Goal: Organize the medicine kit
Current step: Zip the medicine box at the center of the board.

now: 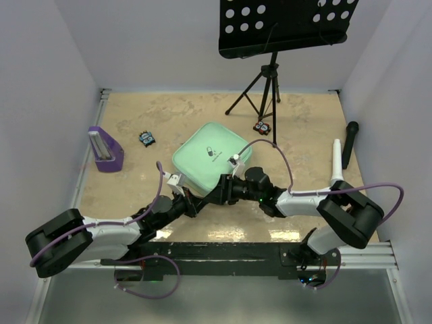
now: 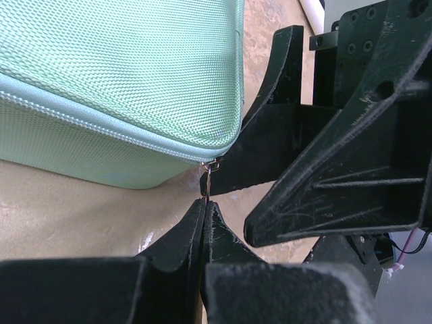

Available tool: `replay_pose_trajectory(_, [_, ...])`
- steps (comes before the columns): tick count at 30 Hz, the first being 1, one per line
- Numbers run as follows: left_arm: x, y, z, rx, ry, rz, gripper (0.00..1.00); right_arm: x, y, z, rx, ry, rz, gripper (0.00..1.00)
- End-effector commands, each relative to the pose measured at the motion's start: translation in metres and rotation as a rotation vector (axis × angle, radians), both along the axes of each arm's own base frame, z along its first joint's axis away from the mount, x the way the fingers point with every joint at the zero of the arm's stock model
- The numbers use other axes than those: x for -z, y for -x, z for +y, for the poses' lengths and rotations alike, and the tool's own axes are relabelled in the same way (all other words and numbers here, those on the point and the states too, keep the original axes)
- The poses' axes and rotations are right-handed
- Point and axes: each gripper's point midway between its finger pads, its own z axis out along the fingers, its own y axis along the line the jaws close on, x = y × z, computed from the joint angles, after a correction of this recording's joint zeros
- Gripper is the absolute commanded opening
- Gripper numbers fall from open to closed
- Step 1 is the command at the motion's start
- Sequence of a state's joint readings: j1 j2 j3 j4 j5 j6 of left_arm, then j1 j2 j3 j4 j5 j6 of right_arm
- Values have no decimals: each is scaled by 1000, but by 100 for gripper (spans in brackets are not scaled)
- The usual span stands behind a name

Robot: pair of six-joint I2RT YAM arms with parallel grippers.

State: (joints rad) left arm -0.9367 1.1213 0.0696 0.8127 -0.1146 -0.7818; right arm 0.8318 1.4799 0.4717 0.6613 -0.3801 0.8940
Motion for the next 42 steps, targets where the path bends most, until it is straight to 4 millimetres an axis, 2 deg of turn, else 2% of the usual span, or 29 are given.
replay_pose_trajectory(1, [19, 2, 9, -12, -69, 22, 0, -36, -12, 16, 38, -100, -53, 63])
replay_pose_trajectory(8, [20, 6, 10, -2, -57, 24, 0, -40, -17, 13, 130, -154, -3, 64])
replay_pose_trajectory(12, [19, 6, 11, -4, -54, 23, 0, -51, -17, 20, 124, -182, -13, 64])
replay_pose_trajectory(18, [21, 5, 11, -9, -60, 29, 0, -52, -12, 27, 103, -175, -8, 64])
replay_pose_trajectory(24, [21, 5, 9, -7, -61, 33, 13, -51, -10, 28, 100, -176, -2, 64])
replay_pose_trajectory(35, [12, 1, 7, -13, -43, 10, 16, -52, -9, 29, 100, -174, 1, 64])
replay_pose_trajectory(39, [7, -1, 6, -18, -31, -4, 25, -49, -9, 28, 108, -164, 6, 64])
replay_pose_trajectory(42, [2, -2, 5, -19, -19, -16, 27, -48, -9, 27, 113, -167, 10, 64])
